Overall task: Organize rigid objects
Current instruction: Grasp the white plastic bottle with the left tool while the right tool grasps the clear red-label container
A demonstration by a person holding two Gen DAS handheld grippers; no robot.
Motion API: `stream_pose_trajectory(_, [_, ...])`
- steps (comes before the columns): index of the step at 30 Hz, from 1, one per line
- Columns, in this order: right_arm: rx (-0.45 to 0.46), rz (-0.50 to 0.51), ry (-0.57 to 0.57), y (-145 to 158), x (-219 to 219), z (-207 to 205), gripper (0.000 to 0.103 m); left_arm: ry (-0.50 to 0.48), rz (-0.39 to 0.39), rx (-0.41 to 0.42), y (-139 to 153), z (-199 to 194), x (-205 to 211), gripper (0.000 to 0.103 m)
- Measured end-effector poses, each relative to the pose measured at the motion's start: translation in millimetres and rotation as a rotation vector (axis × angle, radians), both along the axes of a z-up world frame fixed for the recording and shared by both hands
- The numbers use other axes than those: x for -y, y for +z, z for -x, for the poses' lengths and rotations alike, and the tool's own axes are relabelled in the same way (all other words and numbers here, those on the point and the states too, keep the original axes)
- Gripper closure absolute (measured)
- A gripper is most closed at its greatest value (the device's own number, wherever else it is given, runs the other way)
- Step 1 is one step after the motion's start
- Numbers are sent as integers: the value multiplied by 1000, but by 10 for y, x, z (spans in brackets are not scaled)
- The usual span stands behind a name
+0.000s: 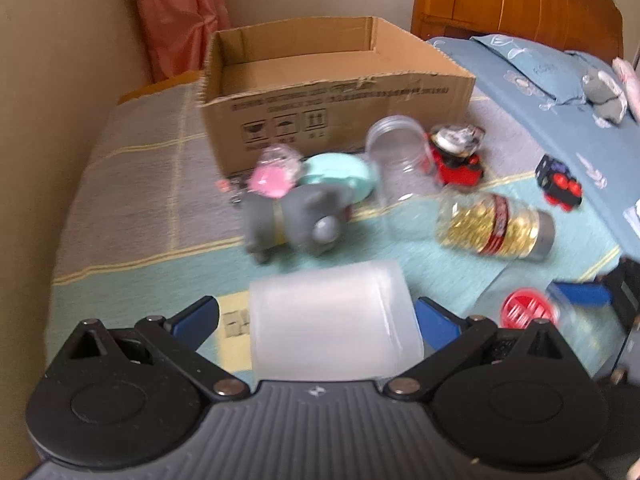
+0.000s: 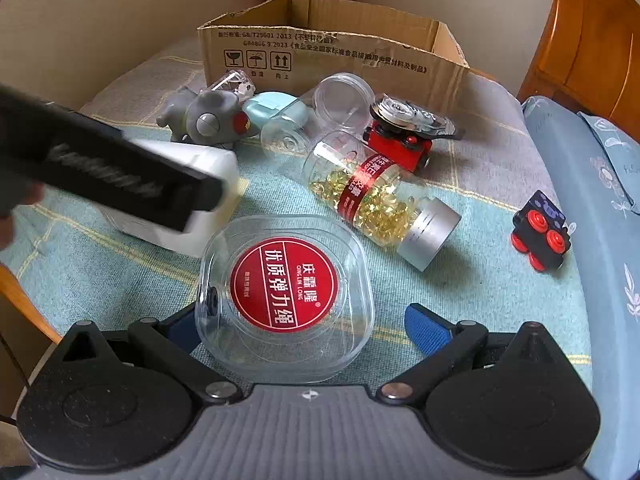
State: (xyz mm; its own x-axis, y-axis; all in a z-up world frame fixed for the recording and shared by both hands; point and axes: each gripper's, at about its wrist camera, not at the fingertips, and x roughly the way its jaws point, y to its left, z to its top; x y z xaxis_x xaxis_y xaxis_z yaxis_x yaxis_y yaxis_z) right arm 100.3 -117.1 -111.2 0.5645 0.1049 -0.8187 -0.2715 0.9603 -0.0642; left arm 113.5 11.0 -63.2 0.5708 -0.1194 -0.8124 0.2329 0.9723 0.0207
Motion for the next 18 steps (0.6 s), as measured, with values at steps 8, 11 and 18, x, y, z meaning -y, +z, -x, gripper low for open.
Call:
stream_pose_trajectory(8, [14,-37,34,6,92,29,0,-41,-14,21,-116,174,-201,1])
stream_pose_trajectory(11, [23,-40,50,7,102,34,0,-58,8,8,-204,152,-198,1])
stream_pose_trajectory(18, [57,-54,73,-6,135,83,0,-60,36,3,-334,87,-196,0])
